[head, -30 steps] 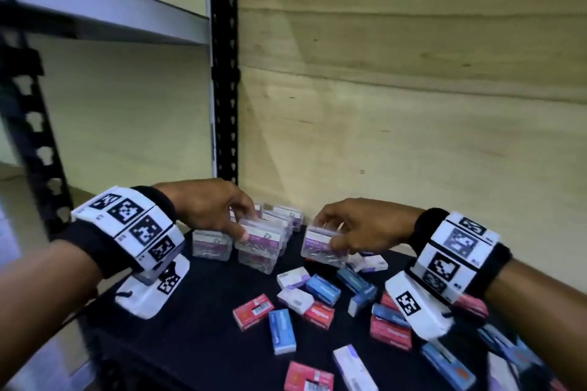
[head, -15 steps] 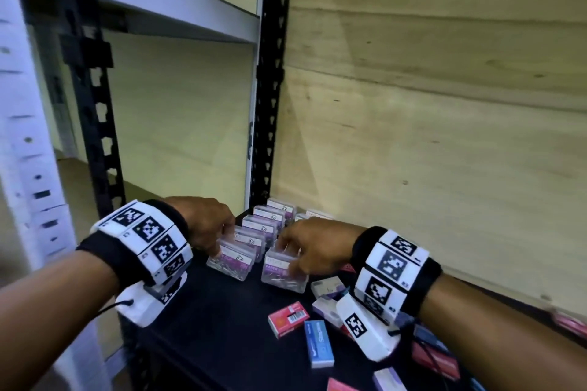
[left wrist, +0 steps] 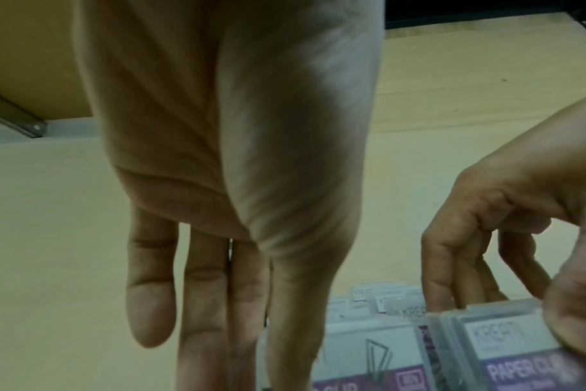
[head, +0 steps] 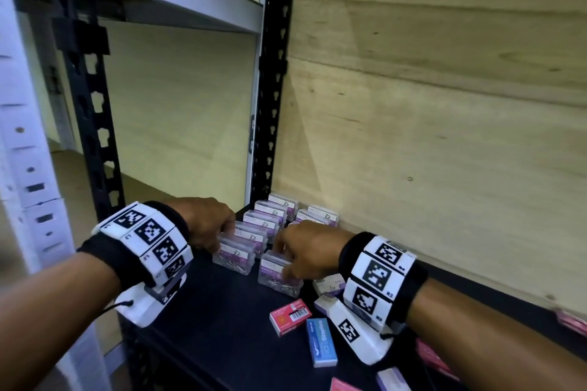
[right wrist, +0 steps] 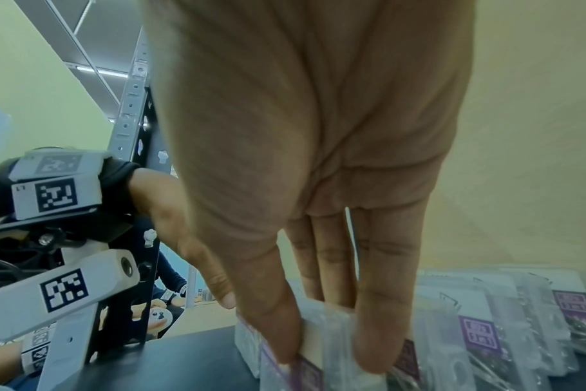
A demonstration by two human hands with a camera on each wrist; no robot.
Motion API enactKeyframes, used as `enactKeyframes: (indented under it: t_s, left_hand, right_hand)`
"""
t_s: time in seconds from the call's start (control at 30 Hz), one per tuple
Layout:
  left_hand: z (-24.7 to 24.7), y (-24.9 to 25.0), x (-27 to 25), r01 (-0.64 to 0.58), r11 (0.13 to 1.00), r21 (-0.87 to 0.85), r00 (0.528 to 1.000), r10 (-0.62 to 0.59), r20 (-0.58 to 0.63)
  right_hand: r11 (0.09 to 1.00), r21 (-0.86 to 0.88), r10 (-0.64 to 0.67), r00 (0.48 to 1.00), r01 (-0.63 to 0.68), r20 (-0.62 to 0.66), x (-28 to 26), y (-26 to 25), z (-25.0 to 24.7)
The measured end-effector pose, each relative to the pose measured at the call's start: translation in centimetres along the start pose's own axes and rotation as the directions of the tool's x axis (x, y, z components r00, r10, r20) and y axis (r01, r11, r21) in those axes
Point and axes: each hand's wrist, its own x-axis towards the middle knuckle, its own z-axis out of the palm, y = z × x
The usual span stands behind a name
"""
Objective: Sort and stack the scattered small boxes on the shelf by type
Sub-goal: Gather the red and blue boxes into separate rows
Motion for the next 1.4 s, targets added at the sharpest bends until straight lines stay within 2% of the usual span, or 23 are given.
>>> enactKeyframes:
  t_s: [0.13, 0.27, 0.37, 0.5, 0.57, 0.67, 0.8, 1.2, 1.4]
  left_hand:
    - [-0.4, 0.2, -0.5, 0.027, 1.0, -0.007, 1.0, -0.027, -0.015]
    - [-1.8, 1.7, -2.3, 0.101, 0.979, 0.177, 0.991, -0.083, -0.108]
    - [-2.5, 3.6, -3.9, 0.028, 0.983, 0.18, 0.987, 0.001, -0.159]
    - [-1.5, 7.1, -4.9, -0.154, 0.988, -0.004, 0.988, 0.154, -0.026]
    - [-0.5, 8.5, -4.9, -0.176, 0.984, -0.021, 0.983, 0.177, 0.05]
    - [1.0, 10.1, -4.6, -0.178, 0.983, 0.039, 0.978, 0.172, 0.116]
    - [2.3, 10.9, -4.5, -0.168, 0.971, 0.17, 0.983, 0.152, 0.107]
    - [2.8, 11.5, -5.4, -0.194, 0.963, 0.189, 0.98, 0.181, 0.083]
    - [0.7, 11.8, -6.7, -0.211, 0.946, 0.244, 0.977, 0.203, 0.059]
  right_hand:
    - [0.999, 0.052, -0.007, 0.999, 0.01, -0.044, -0.2, 0.3, 0.0]
    - [0.995, 0.098, 0.027, 0.995, -0.017, -0.101, -1.3, 1.4, -0.5]
    - [0.998, 0.037, 0.06, 0.994, -0.057, -0.095, -2.4, 2.5, -0.9]
    - [0.993, -0.059, 0.109, 0.991, -0.104, 0.077, -3.8, 3.8, -0.2]
    - [0.988, -0.106, 0.132, 0.98, -0.117, 0.15, -4.2, 4.1, 0.5]
    - [0.984, -0.128, 0.151, 0.971, -0.128, 0.185, -4.6, 4.2, 1.3]
    - [0.986, -0.096, 0.154, 0.97, -0.138, 0.186, -5.1, 4.1, 1.8]
    - [0.979, -0.158, 0.141, 0.985, -0.125, 0.094, -5.4, 3.5, 2.6]
    - [0.983, -0.1, 0.156, 0.987, -0.151, 0.043, -8.0, 6.5, 1.8]
